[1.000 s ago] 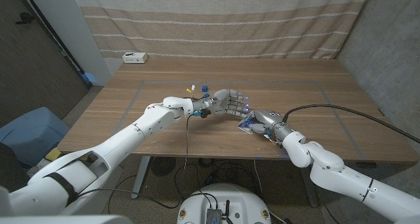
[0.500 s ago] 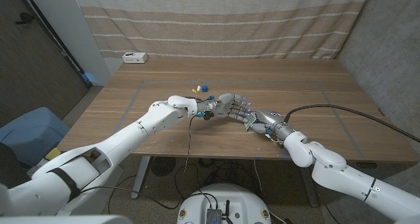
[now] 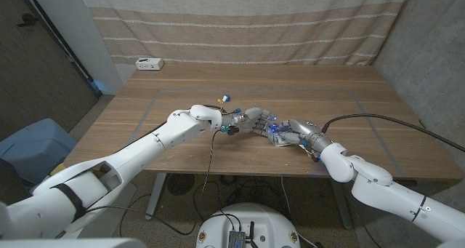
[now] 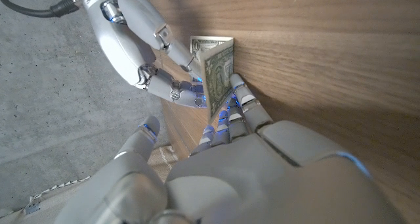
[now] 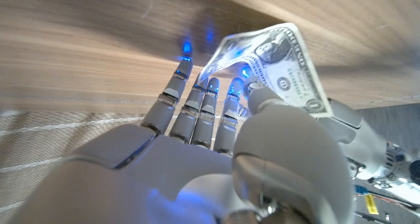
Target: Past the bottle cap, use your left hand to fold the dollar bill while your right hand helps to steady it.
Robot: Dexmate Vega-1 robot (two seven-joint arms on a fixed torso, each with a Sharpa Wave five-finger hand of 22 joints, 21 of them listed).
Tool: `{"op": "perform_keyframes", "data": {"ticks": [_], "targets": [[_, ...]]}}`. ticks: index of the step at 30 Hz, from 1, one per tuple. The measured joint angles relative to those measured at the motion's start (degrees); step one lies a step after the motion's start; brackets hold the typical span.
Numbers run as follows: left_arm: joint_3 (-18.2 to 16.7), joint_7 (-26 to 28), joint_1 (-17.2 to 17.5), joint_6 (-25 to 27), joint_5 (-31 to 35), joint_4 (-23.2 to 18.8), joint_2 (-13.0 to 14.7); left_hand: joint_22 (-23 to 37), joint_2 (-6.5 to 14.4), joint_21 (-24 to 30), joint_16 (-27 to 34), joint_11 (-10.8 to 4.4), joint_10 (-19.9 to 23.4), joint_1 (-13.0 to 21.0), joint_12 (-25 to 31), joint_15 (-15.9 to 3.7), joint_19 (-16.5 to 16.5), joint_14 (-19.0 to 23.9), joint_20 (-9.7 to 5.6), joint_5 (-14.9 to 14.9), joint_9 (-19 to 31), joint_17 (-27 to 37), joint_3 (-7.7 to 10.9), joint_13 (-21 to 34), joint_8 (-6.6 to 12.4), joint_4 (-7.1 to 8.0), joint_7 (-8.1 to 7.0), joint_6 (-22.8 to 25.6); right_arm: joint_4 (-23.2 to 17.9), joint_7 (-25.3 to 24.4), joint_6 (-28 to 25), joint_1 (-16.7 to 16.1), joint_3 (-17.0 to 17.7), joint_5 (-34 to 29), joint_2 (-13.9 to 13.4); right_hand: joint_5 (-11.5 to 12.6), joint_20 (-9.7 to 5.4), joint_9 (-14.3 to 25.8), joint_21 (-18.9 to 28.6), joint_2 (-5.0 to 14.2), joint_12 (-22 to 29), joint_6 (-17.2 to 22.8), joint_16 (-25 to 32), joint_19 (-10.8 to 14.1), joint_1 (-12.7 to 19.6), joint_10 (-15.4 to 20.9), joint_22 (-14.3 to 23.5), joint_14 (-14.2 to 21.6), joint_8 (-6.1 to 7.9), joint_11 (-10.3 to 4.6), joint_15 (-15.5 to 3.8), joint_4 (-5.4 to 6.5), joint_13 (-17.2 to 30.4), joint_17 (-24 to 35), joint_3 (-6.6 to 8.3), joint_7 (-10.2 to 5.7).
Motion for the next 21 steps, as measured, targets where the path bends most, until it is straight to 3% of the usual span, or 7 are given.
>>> {"op": "perform_keyframes", "data": {"ticks": [5, 9, 12, 15, 18, 21], "targets": [[0.18, 0.32, -0.03, 0.02, 0.56, -0.17, -0.01, -0.02, 0.0, 0.16, 0.0, -0.3, -0.3, 0.0, 0.0, 0.0, -0.13, 0.0, 0.13, 0.0, 0.0, 0.0, -0.19, 0.0, 0.0, 0.19, 0.07, -0.55, -1.19, -2.79, -1.34, -1.55, 1.86, 0.53, -0.44, 0.0, -0.02, 0.0, 0.0, 0.42, 0.0, 0.43, -0.22, 0.02, -0.42, 0.0, 0.0, 0.04, 0.22, 0.0, -0.03, 0.51, 0.0, 0.0, 0.37, -0.42], [0.2, 0.39, -0.03, 0.0, 0.75, -0.17, -0.09, -0.04, 0.0, 0.16, 0.0, -0.3, -0.3, 0.0, 0.23, -0.21, -0.19, -0.22, 0.09, 0.0, 0.0, 0.0, -0.19, 0.0, 0.31, 0.19, -0.01, -0.61, -1.95, -4.87, -2.45, -2.72, 3.15, 0.62, -0.7, 0.0, -0.19, 0.0, 0.27, 0.53, 0.13, 0.68, -0.04, 1.09, -0.53, 0.59, 0.01, 2.18, 0.64, -0.52, -0.13, 0.49, 0.0, 0.01, 0.94, -0.64], [0.15, 0.49, 0.14, -0.51, 0.96, -0.19, -0.11, -0.08, 0.0, 0.16, 0.0, -1.04, -0.02, 0.0, 0.52, -0.58, -0.46, -0.02, 0.01, 0.0, 0.0, 0.0, -0.19, 0.01, 0.93, 0.19, -0.46, 0.48, -3.06, -7.42, -3.52, -4.35, 4.61, 0.37, -0.97, 0.0, -0.66, 0.0, 0.28, -0.12, 1.61, 3.38, 1.91, 1.7, 0.12, 4.55, 0.01, 6.12, 1.56, -0.16, -0.39, -0.62, 0.2, 0.68, 1.95, -0.86], [-0.09, 0.53, 0.51, -0.67, 1.0, -0.38, -0.09, -0.28, 0.01, 0.14, 0.32, -1.87, 0.65, 0.01, 0.89, -1.44, -0.44, 0.44, 0.0, 0.0, 0.0, 0.0, 0.03, 0.0, 1.2, 0.41, -1.37, 1.41, -3.06, -9.02, -4.07, -4.35, 4.61, -0.19, -0.97, 0.0, -1.42, 0.0, 1.12, -1.09, 3.18, 7.27, 4.51, 3.49, 2.22, 8.8, 0.03, 10.08, 2.35, -0.39, -0.83, -2.56, 0.4, 2.43, 1.97, -1.02], [-0.4, 0.91, 0.78, -1.72, 1.08, -0.55, -0.01, -0.19, 0.01, 0.14, 0.32, -1.92, 0.77, 0.01, 0.89, -1.66, -0.02, 0.65, -0.39, 0.0, 0.0, 0.0, 0.03, 0.01, 1.38, 0.41, -1.16, 1.82, -4.53, -9.75, -4.29, -5.91, 5.75, -0.62, -1.72, 0.0, -2.08, 0.24, 1.96, -1.92, 4.61, 10.62, 6.92, 4.98, 5.43, 12.34, 0.17, 13.1, 2.79, -0.75, -1.55, -4.32, 0.77, 4.26, 2.27, -1.29], [-0.68, 1.09, 1.06, -2.26, 1.04, -0.71, 0.0, -0.15, 0.01, 0.14, 0.32, -1.74, 0.96, 0.01, 0.89, -1.85, 0.16, 0.85, -0.57, 0.0, 0.0, 0.0, 0.03, 0.01, 1.38, 0.41, -1.43, 2.09, -5.62, -9.57, -4.46, -6.41, 5.95, -0.94, -2.46, 0.13, -2.27, 0.26, 2.31, -2.19, 5.37, 12.47, 7.66, 5.58, 8.29, 14.09, 0.16, 14.71, 2.79, -1.13, -2.19, -5.28, 1.07, 4.67, 3.22, -1.32]]}}
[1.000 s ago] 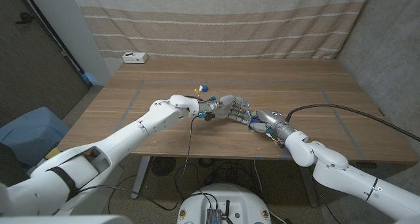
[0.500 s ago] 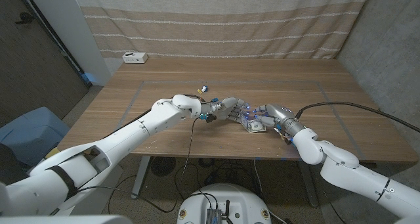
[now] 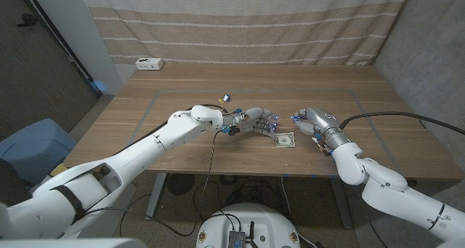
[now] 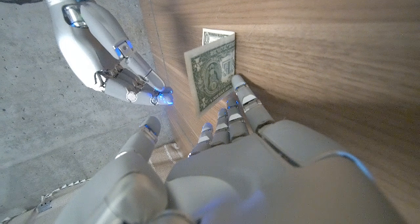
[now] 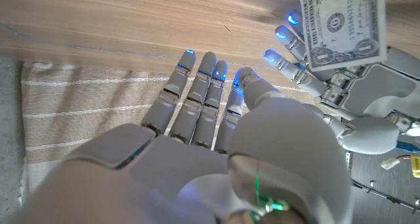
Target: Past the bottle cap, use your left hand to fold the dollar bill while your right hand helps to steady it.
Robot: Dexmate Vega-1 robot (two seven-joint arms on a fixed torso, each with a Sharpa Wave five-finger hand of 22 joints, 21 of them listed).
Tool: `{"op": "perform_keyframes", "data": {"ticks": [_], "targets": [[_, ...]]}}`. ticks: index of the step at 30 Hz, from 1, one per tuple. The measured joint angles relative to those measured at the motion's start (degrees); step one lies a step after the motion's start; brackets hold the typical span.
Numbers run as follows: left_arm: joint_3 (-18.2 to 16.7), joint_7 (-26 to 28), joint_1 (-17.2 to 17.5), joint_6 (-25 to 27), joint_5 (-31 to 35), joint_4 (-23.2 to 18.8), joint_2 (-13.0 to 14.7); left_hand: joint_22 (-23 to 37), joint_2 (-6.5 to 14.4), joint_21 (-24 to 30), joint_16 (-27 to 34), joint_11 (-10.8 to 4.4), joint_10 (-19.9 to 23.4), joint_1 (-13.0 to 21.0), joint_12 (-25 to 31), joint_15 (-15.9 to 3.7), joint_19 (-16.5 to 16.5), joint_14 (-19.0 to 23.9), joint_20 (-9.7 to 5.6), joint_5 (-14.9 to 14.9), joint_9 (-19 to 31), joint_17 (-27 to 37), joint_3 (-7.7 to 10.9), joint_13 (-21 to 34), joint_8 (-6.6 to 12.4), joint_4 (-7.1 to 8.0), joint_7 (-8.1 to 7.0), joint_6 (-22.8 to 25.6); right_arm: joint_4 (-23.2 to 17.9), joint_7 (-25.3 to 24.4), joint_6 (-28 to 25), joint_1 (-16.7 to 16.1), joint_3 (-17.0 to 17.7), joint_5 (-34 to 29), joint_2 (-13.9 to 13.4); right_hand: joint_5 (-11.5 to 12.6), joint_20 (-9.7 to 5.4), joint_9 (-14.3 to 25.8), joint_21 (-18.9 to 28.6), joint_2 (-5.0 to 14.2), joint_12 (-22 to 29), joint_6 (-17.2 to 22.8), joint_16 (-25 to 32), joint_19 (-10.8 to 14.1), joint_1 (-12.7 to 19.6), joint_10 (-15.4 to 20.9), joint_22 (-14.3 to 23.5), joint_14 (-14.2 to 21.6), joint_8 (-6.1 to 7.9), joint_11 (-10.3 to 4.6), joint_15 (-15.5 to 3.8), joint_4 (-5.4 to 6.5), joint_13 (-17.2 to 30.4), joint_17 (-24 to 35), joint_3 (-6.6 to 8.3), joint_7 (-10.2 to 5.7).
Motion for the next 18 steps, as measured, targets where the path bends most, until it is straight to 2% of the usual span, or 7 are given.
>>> {"op": "perform_keyframes", "data": {"ticks": [5, 7, 9, 11, 13, 16, 18], "targets": [[-0.33, 0.1, 0.26, -0.49, -0.16, -0.03, 0.0, 0.0, 0.0, 0.46, 0.4, -0.14, 0.88, 0.0, 0.45, -0.41, 1.01, 0.47, -0.13, 0.0, 0.0, 0.0, 0.0, 0.0, 0.15, 0.0, 0.34, 0.75, -0.99, 2.1, -0.41, -0.07, -0.23, -0.49, -0.69, 0.1, 0.0, -0.17, 0.12, -0.6, 0.0, 0.47, -0.07, 0.0, 1.31, 0.48, 0.0, 0.47, 0.0, -0.3, -0.07, 0.23, 0.27, -0.07, 0.94, -0.32], [-0.57, 0.13, 0.49, -0.86, -0.23, -0.09, 0.0, 0.0, 0.0, 0.93, 0.51, -0.29, 2.23, 0.0, 0.86, -0.59, 1.94, 1.72, -0.01, 0.0, 0.0, 0.0, 0.1, 0.0, 0.5, -0.1, 0.94, 2.65, -1.49, 3.45, -0.68, -0.03, -0.7, -0.76, -1.06, 0.1, 0.0, -0.17, 0.12, -0.83, 0.0, 0.47, -0.41, 0.0, 1.54, 0.44, 0.0, 0.47, 0.0, -0.33, -0.07, 0.08, 0.18, -0.16, 1.27, -0.32], [-0.7, 0.55, 0.63, -1.7, -0.24, -0.16, 0.0, 0.0, 0.02, 1.54, 0.81, -0.76, 4.84, 0.02, 1.58, -1.04, 3.98, 4.02, -0.17, 0.14, 0.0, -0.05, 0.92, 0.0, 1.39, -0.92, 1.47, 6.62, -2.15, 4.06, -0.83, 0.21, -1.33, -0.85, -1.5, 0.1, 0.0, -0.16, 0.12, -0.83, 0.0, 0.67, -0.46, -0.01, 1.54, 0.26, 0.0, 0.47, 0.0, -0.52, -0.07, 0.37, 0.1, -0.32, 1.57, -0.52], [-1.04, 1.22, 1.12, -2.4, -0.04, -0.62, 0.07, 0.0, 0.5, 2.25, 1.12, -1.71, 8.97, 1.6, 2.48, -1.71, 6.82, 7.78, -0.35, 0.7, 0.12, -0.21, 2.2, 0.06, 2.4, -2.22, 1.81, 12.32, -2.42, 5.26, -1.22, 0.34, -1.72, -1.0, -1.64, 0.1, 0.0, -0.16, 0.12, -0.83, 0.0, 0.64, -0.89, -0.01, 1.54, 0.26, 0.0, 0.45, -0.24, -0.52, -0.09, 0.53, 0.1, -0.44, 1.73, -0.55], [-1.36, 2.26, 1.64, -3.16, 0.5, -1.25, 0.28, 0.0, 1.05, 2.51, 1.27, -2.71, 12.73, 3.58, 3.15, -2.33, 8.81, 11.04, -0.38, 1.35, 0.32, -0.22, 3.43, 0.15, 3.29, -4.26, 1.39, 17.91, -2.57, 5.75, -1.49, 0.38, -2.0, -1.02, -1.65, 0.1, 0.0, -0.17, 0.12, -0.83, 0.0, 0.11, -1.14, -0.01, 1.54, 0.1, -0.01, 0.18, -0.55, -0.36, -0.27, 0.86, 0.1, -0.44, 1.83, -0.63], [-1.88, 3.78, 2.56, -4.2, 1.34, -2.07, 0.62, -0.01, 1.68, 2.5, 1.27, -3.53, 15.86, 6.69, 3.37, -2.85, 10.01, 13.57, -0.35, 2.22, 0.42, -0.21, 5.1, 0.15, 3.8, -7.21, 0.28, 22.89, -2.64, 6.18, -1.87, 0.39, -2.23, -1.02, -1.65, 0.1, 0.0, -0.16, 0.12, -0.89, -0.29, -0.43, -1.57, -0.01, 1.48, -0.44, -0.01, -0.56, -0.94, -0.31, 0.04, 1.43, 0.11, -0.43, 1.75, -0.53], [-2.14, 5.2, 3.07, -5.64, 2.07, -2.33, 0.76, -0.01, 2.2, 2.5, 1.27, -3.94, 16.85, 9.19, 3.37, -3.48, 10.3, 14.38, -0.19, 3.08, 0.42, -0.21, 6.42, 0.41, 3.8, -8.7, -1.36, 24.71, -2.69, 6.25, -2.0, 0.39, -2.37, -1.0, -1.59, 0.1, 0.0, -0.16, 0.12, -1.22, -0.49, -0.9, -1.92, -0.01, 1.12, -0.82, -0.01, -0.72, -1.12, -0.07, 0.02, 1.79, 0.11, -0.43, 1.84, -0.22]]}}
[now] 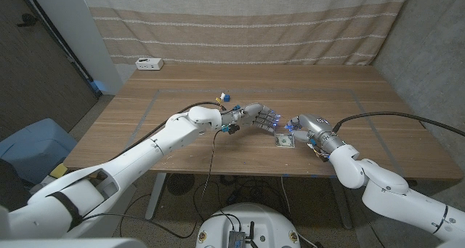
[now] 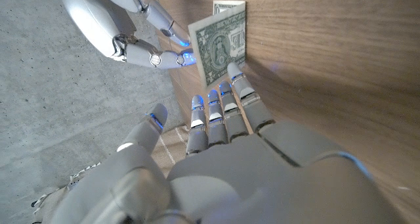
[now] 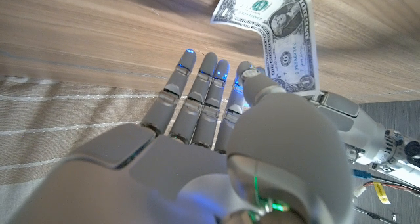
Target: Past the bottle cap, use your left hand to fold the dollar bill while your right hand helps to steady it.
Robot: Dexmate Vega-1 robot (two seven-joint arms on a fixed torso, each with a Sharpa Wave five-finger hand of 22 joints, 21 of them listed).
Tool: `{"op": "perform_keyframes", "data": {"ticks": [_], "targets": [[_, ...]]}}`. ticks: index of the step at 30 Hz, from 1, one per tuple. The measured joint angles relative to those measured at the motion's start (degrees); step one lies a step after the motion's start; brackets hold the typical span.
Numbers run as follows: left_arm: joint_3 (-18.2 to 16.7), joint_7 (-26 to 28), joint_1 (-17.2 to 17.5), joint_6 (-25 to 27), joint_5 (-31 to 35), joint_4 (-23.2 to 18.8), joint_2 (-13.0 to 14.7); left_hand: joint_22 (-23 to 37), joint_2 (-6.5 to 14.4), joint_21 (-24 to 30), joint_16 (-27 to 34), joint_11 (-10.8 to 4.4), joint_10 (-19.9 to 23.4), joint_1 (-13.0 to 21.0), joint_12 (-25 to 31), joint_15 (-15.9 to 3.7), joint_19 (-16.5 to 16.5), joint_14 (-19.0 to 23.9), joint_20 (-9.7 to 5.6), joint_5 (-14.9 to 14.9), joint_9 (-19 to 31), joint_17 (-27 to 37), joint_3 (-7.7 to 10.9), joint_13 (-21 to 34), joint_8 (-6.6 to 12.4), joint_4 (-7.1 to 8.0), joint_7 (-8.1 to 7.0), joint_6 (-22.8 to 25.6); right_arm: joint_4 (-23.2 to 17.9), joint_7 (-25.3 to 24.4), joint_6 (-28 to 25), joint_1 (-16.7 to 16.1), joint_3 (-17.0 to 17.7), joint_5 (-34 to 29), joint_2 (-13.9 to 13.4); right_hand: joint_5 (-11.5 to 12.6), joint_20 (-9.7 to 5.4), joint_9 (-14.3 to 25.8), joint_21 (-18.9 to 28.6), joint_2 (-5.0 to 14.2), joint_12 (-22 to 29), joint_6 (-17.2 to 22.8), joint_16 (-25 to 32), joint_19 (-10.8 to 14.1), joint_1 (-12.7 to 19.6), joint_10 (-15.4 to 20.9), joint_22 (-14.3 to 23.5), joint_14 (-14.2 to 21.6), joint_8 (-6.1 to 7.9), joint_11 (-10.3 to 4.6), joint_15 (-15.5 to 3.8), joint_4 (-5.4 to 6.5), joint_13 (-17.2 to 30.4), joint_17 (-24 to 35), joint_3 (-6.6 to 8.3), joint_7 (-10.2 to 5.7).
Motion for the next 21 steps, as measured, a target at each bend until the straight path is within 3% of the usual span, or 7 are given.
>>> {"op": "perform_keyframes", "data": {"ticks": [5, 9, 11, 15, 21], "targets": [[-0.86, 3.61, 1.91, -3.43, 2.54, -0.96, 0.69, 0.27, 0.4, 0.22, 0.0, -2.85, 3.9, 6.88, 0.57, -1.83, 2.07, 3.01, -1.07, 1.78, 0.27, 0.14, 1.91, 0.2, 0.0, -2.09, -3.68, 4.12, -0.12, 0.01, -0.3, -0.25, -0.03, 0.32, 0.09, 0.0, 0.0, 0.0, 0.0, 0.08, -0.22, 0.05, -0.04, 0.0, -0.5, -0.07, 0.0, 0.0, -0.22, 0.07, 0.0, -0.19, -0.27, 0.0, 0.19, 0.01], [-1.54, 6.13, 3.66, -5.04, 4.77, -2.57, 1.73, 0.27, 0.42, 0.22, 0.0, -5.09, 6.3, 11.21, 0.86, -3.16, 2.54, 5.4, -1.55, 2.7, 0.27, 0.17, 2.09, 0.28, 0.02, -2.26, -4.77, 7.92, -0.33, -0.05, -0.49, -0.43, 0.03, 0.41, 0.05, 0.0, 0.22, 0.0, 0.0, 0.09, -0.21, 3.34, -0.41, -0.22, 2.51, 0.7, 0.0, 0.19, 0.56, -0.69, 0.11, -1.51, -0.27, 0.0, 2.22, -0.44], [-1.91, 10.09, 4.58, -7.01, 8.5, -3.56, 2.41, 0.54, 0.31, 0.12, 0.0, -5.99, 7.2, 12.96, 0.86, -3.56, 1.43, 5.8, -1.55, 2.89, 0.27, 0.37, 2.09, 0.49, 0.35, -2.26, -4.91, 10.09, -0.83, 0.28, -0.68, -0.49, 0.05, 0.39, -0.31, 0.0, 0.22, 0.0, 0.0, 0.09, -0.21, 4.72, -0.48, -0.22, 3.45, 1.11, 0.0, 0.57, 0.68, -1.1, -0.08, -1.77, -0.27, 0.0, 2.88, -0.47], [-2.32, 12.69, 5.6, -8.14, 11.59, -5.06, 3.49, 0.55, -0.16, -0.89, 0.0, -7.28, 8.5, 15.63, 0.86, -4.19, -1.4, 5.25, -0.99, 3.46, 0.27, 0.43, 1.46, 0.54, 0.87, -2.21, -4.36, 14.67, -1.13, 0.93, -0.87, -0.34, -0.21, 0.21, -0.55, 0.0, 0.22, 0.0, 0.32, -0.22, -0.44, 5.47, -1.27, -0.22, 3.73, 0.87, -0.01, 0.52, 0.68, -1.26, -0.07, -1.28, -0.27, 0.0, 3.49, -0.3], [-2.86, 17.0, 6.9, -9.8, 19.34, -7.9, 5.88, 0.81, -1.28, -1.38, 0.2, -7.44, 12.55, 18.1, 1.7, -5.37, -3.87, 6.32, -0.33, 3.55, 0.27, 0.71, -0.33, 0.71, 1.09, -2.1, -2.9, 19.13, -1.47, 2.01, -1.19, 0.17, -1.04, -0.23, -0.69, -0.26, 0.43, 0.01, 0.49, -1.39, -1.29, 3.78, -2.36, -0.43, 2.57, -0.59, -0.01, -0.93, -0.22, -1.06, 0.3, -0.47, -0.54, -0.27, 3.64, -0.5]]}}
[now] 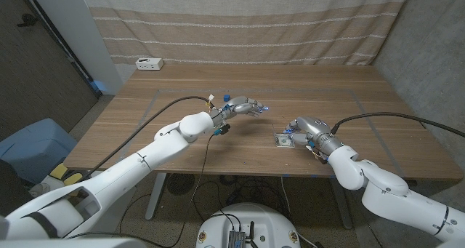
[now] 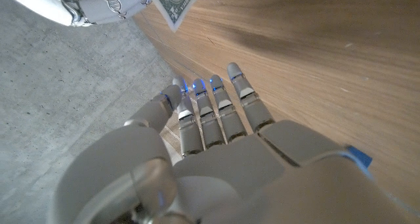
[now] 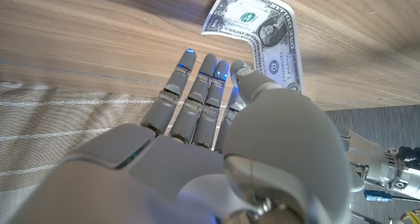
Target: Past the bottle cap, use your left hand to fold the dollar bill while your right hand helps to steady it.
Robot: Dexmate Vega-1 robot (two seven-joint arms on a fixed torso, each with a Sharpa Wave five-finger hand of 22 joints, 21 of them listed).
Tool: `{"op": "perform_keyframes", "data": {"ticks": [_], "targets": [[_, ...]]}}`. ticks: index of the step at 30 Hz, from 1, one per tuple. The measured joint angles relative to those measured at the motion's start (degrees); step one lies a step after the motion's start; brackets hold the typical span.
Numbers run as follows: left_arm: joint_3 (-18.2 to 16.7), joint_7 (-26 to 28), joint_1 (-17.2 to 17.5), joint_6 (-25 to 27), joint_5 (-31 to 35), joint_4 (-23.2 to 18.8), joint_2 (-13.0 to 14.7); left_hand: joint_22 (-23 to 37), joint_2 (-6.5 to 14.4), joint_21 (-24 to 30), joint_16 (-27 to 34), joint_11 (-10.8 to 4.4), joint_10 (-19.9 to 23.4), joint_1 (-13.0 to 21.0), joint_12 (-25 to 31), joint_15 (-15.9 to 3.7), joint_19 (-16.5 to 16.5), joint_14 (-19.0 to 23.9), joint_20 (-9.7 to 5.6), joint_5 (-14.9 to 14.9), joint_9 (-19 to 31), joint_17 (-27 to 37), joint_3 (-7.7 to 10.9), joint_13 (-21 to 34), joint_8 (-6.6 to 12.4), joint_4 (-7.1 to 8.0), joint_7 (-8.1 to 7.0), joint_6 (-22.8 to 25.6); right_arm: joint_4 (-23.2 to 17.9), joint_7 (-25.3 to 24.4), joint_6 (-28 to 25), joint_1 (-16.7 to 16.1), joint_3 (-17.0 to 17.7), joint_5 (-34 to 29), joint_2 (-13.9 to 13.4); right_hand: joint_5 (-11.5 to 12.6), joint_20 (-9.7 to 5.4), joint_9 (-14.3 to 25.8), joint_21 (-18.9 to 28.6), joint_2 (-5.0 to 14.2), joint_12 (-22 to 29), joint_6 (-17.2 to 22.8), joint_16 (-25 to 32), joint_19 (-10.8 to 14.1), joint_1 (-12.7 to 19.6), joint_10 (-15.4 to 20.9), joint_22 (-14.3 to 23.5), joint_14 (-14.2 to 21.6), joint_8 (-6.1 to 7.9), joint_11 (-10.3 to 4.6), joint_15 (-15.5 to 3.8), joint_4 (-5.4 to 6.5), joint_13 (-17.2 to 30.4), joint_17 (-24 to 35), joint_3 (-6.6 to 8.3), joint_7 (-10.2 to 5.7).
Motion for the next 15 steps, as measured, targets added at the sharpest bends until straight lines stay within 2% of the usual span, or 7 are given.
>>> {"op": "perform_keyframes", "data": {"ticks": [6, 10, 12, 13, 15], "targets": [[0.06, 1.23, 0.28, 0.14, 7.42, -3.44, 2.65, 0.26, -0.24, 0.13, 1.89, 1.08, 5.21, 2.73, 1.92, -0.22, -0.54, 4.03, 0.37, 0.43, 0.2, 0.5, -2.87, 1.05, 0.44, 0.29, 2.29, 5.66, -0.07, 0.71, -0.32, 0.37, -0.59, -0.35, 0.04, 0.0, 0.2, 0.0, 0.0, -0.36, 0.0, -0.61, -0.25, -0.23, -0.36, -0.09, 0.0, -0.09, -0.43, -0.1, -0.09, 0.48, 0.0, 0.0, 0.0, 0.0], [0.42, 1.24, 0.23, 0.24, 7.96, -5.07, 3.72, 0.74, 0.08, 1.66, 4.02, 2.0, 9.49, 5.92, 3.42, -0.77, 0.88, 8.8, -1.05, 1.09, 0.26, 1.01, -4.25, 2.02, 0.83, 0.0, 3.47, 10.33, -0.08, 1.21, -0.75, 0.39, -0.64, -0.69, 0.06, 0.0, -0.12, 0.0, 0.0, -0.35, 0.0, 0.02, -0.41, -0.54, -0.36, 0.33, 0.0, -0.06, -0.23, -0.52, -0.06, 0.36, 0.01, 0.0, 0.58, -0.26], [0.55, 1.24, 0.12, 0.24, 7.96, -5.63, 4.06, 0.79, -0.07, 2.26, 4.93, 2.68, 10.8, 7.21, 3.82, -0.98, 1.53, 10.71, -1.7, 1.37, 0.26, 1.27, -4.29, 2.31, 0.83, -0.05, 3.72, 11.97, -0.08, 1.41, -0.94, 0.39, -0.64, -0.83, 0.06, 0.0, -0.12, 0.0, 0.0, -0.35, 0.0, 0.78, -0.41, -0.54, -0.36, 0.6, 0.0, 0.28, -0.17, -0.74, 0.0, 0.14, 0.0, 0.1, 0.8, -0.29], [0.65, 0.32, 0.02, 1.23, 13.37, -6.02, 4.29, 0.93, -0.22, 2.54, 5.34, 3.04, 11.22, 7.79, 3.94, -1.08, 1.82, 11.56, -1.99, 1.61, 0.26, 1.31, -4.49, 2.45, 0.83, -0.24, 3.83, 12.6, -0.3, 1.6, -1.15, 0.72, -1.29, -0.93, 0.17, 0.0, -0.12, 0.0, 0.0, -0.33, 0.0, 0.86, -0.41, -0.54, -0.34, 1.01, 0.0, 0.37, -0.17, -0.74, -0.09, 0.14, 0.01, 0.15, 0.8, -0.2], [0.8, -0.25, -0.21, 1.47, 14.54, -6.67, 4.65, 1.06, -0.56, 2.98, 6.09, 3.31, 12.49, 8.46, 4.25, -1.14, 2.53, 13.37, -2.69, 1.83, 0.26, 1.31, -4.6, 2.63, 0.83, -0.23, 4.16, 13.86, -0.39, 1.94, -1.48, 0.8, -1.48, -1.18, 0.18, 0.0, -0.12, 0.01, 0.0, -0.07, 0.0, 1.58, -0.41, -0.54, -0.07, 1.39, 0.0, 0.37, -0.17, -0.5, -0.09, 0.15, 0.01, 0.4, 0.8, -0.27]]}}
